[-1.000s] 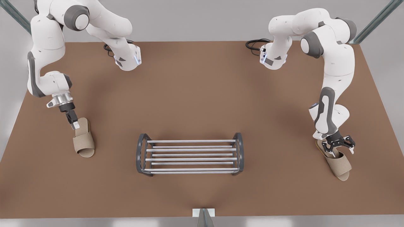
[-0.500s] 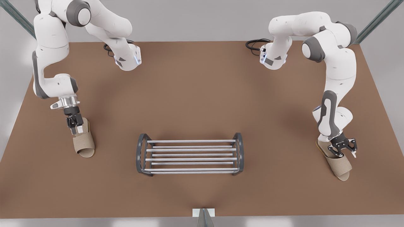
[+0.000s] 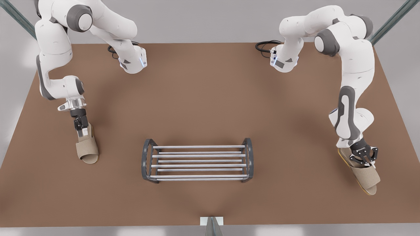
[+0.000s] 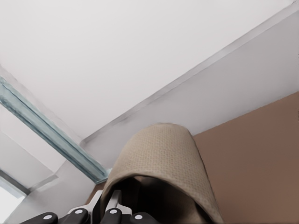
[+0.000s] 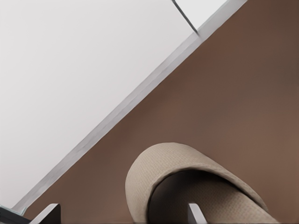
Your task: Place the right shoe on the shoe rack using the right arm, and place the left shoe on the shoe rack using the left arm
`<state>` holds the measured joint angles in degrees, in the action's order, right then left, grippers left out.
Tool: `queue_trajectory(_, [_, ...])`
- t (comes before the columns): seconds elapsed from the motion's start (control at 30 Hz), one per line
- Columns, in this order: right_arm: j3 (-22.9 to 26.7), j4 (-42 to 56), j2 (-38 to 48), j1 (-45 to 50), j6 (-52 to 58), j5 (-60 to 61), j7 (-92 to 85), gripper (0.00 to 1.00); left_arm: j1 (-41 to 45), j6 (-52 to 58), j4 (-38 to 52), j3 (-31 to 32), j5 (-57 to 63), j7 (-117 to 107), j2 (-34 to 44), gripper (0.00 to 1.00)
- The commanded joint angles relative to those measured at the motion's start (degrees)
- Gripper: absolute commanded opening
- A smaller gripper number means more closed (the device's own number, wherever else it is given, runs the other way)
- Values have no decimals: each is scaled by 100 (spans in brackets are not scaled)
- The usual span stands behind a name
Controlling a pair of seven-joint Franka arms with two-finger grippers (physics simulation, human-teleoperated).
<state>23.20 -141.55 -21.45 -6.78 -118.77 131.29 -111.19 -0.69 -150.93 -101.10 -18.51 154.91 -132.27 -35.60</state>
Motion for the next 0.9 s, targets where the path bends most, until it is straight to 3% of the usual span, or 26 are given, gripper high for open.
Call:
queue_trajectory(0.0, [0, -30, -8, -25, 319, 28, 801, 100, 279, -613, 2, -4, -119, 580, 369, 21])
queue_trajectory(0.07, [0, 172, -87, -34, 319, 28, 809, 100, 762, -1069, 318, -188, -172, 588, 607, 21])
queue_trajectory(0.13, [0, 462, -263, -43, 407, 28, 809, 100, 1975, -1483, 635, -1102, -189, 580, 756, 21])
queue_trajectory(0.23, [-9, 594, -676, -60, 908, 54, 809, 100, 3451, -1457, 635, -1489, -690, 562, 1099, 21])
queue_trajectory(0.33, [-167, 690, -834, -60, 1154, 300, 809, 100, 5904, -1448, 574, -3115, -1569, 571, 879, 21])
queue_trajectory(0.43, [-176, 840, -922, -60, 1207, 379, 818, 100, 6686, -1360, 591, -3378, -2025, 562, 809, 21])
queue_trajectory(0.47, [-184, 857, -922, -60, 1207, 406, 827, 100, 7257, -1351, 574, -3853, -2254, 562, 643, 21])
queue_trajectory(0.57, [-237, 901, -1001, -60, 1312, 520, 827, 100, 8013, -807, 556, -3994, -3651, 562, 273, 21])
queue_trajectory(0.73, [-272, 910, -1124, -113, 1497, 529, 827, 93, 8550, -104, 398, -3924, -4407, 580, 177, 21])
queue_trajectory(0.87, [-290, 989, -1124, -192, 1488, 520, 818, 87, 8682, 380, 433, -3783, -5032, 580, -544, 21])
